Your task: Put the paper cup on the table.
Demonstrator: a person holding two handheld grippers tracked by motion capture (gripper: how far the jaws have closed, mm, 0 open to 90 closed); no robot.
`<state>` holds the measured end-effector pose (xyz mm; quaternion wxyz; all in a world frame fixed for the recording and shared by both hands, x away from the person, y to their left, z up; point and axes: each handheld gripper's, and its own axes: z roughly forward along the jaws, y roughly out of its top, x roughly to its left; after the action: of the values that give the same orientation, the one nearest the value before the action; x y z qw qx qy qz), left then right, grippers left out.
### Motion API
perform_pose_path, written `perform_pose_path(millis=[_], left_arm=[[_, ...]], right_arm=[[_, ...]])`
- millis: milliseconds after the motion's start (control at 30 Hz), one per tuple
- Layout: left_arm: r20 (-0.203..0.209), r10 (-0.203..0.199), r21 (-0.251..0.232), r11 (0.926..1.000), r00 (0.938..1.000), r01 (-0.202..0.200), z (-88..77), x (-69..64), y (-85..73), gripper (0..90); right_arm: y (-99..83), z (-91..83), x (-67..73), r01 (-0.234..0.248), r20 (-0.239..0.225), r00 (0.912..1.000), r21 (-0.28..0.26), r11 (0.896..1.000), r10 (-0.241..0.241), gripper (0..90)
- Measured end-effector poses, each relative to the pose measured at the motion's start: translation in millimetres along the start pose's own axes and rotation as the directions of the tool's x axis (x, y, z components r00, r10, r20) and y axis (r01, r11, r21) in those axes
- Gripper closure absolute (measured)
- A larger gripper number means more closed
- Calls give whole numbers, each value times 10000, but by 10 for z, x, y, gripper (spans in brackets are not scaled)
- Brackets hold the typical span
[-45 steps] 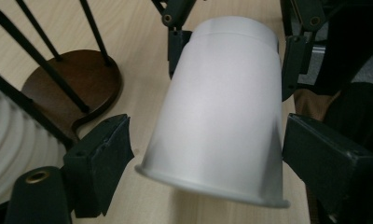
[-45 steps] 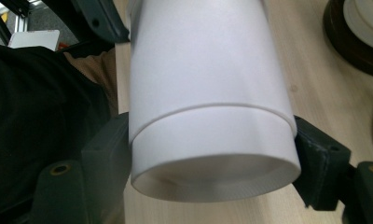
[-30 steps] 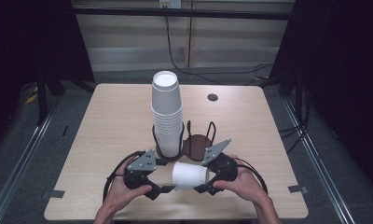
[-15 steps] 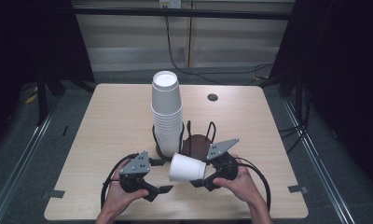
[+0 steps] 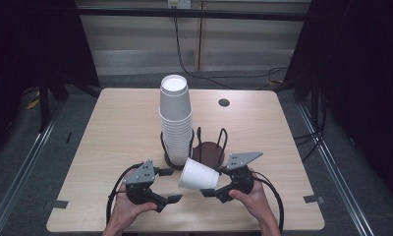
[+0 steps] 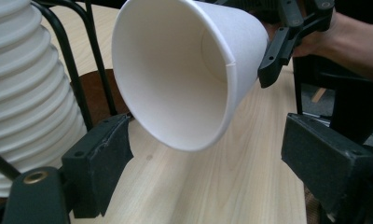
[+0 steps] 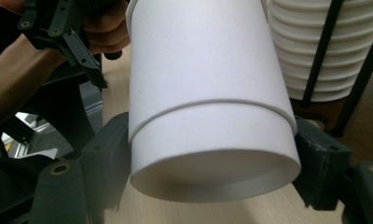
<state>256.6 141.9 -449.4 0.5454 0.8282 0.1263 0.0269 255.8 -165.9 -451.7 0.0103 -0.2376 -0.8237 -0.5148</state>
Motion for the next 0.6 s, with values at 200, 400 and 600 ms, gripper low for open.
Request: perform_pose_path(millis=[200,400,600], left_arm=[[160,-253,-432,9987,9996,259,-19,-1,-15,158],[146,-362,-881,9954,9992,373,-39,11,-43,156],[477,-367,-1051,9936,9982,415,-30,22,-44,156]], right_arm=[[-39,0,5,-1,-331,9995,-470,9989,-15,239],[-38,20,48,438,-502,9976,-545,9976,-466,239],[-40,73,69,703,-626,9954,-379,9968,-726,239]])
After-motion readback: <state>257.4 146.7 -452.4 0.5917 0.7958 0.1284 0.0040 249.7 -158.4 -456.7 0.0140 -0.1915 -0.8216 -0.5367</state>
